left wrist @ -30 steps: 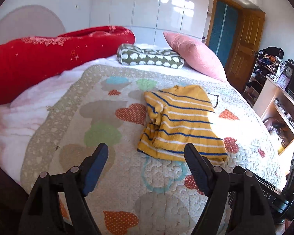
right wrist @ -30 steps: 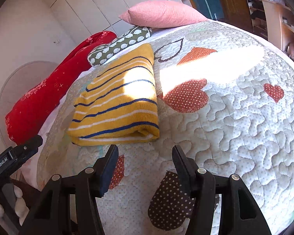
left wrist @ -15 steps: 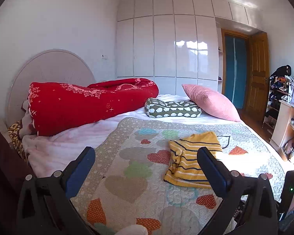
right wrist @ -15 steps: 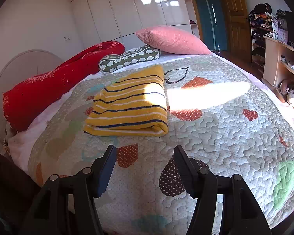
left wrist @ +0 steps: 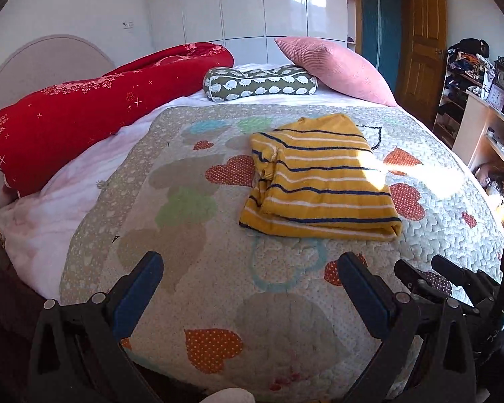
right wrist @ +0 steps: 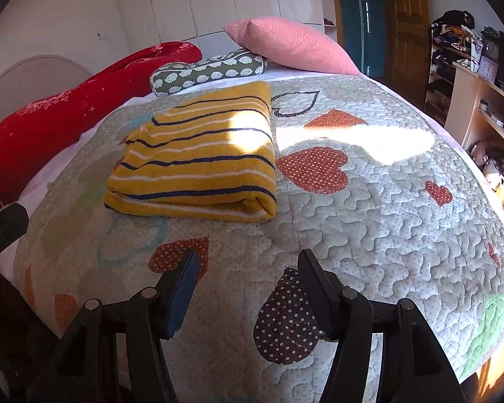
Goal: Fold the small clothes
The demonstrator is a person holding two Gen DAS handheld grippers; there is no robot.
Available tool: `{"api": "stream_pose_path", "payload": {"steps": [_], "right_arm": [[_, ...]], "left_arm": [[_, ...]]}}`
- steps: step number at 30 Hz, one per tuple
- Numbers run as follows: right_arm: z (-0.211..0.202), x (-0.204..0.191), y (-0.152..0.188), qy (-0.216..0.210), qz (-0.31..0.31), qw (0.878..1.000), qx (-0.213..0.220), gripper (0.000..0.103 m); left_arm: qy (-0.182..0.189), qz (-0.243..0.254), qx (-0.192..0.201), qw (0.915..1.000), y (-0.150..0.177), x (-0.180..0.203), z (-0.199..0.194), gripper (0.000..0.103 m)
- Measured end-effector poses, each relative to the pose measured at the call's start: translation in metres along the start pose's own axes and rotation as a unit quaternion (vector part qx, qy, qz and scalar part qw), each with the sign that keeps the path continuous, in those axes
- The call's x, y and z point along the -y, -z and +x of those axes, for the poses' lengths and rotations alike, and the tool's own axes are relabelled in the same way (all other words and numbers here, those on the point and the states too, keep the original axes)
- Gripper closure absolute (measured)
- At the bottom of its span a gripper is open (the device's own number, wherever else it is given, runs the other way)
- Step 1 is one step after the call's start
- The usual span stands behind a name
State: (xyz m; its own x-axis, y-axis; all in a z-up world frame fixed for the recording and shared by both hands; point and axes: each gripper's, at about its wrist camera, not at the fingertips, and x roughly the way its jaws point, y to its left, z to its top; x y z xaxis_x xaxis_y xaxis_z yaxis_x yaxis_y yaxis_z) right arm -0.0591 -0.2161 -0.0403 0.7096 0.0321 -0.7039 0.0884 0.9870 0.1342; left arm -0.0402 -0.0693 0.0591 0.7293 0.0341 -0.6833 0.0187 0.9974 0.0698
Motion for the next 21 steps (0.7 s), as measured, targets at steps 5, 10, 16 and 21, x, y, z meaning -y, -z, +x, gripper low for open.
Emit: {"api": "stream_pose_path", "payload": {"steps": [5, 10, 16, 21], "right_arm": [[0.012, 0.007, -0.003, 0.01, 0.008, 1.0, -0.018, 0.038], [0.021, 0.005, -0.004, 0.014, 0.006, 0.999, -0.032, 0.038], [0.03, -0.003, -0.006, 0.022, -0.007, 0.999, -0.044, 0.038], [0.035, -0.01, -0.007, 0.029, -0.015, 0.998, -0.052, 0.038]], "left_arm": [[0.013, 0.006, -0.028, 0.9995, 0.001, 0.008, 0.022, 0.0], [0.027, -0.004, -0.062, 0.9977, 0.004, 0.003, 0.045, 0.0], [0.048, -0.022, -0.088, 0.9947, 0.007, -0.005, 0.062, 0.0], [0.056, -0.038, -0.099, 0.9928, 0.008, -0.013, 0.072, 0.0]]}}
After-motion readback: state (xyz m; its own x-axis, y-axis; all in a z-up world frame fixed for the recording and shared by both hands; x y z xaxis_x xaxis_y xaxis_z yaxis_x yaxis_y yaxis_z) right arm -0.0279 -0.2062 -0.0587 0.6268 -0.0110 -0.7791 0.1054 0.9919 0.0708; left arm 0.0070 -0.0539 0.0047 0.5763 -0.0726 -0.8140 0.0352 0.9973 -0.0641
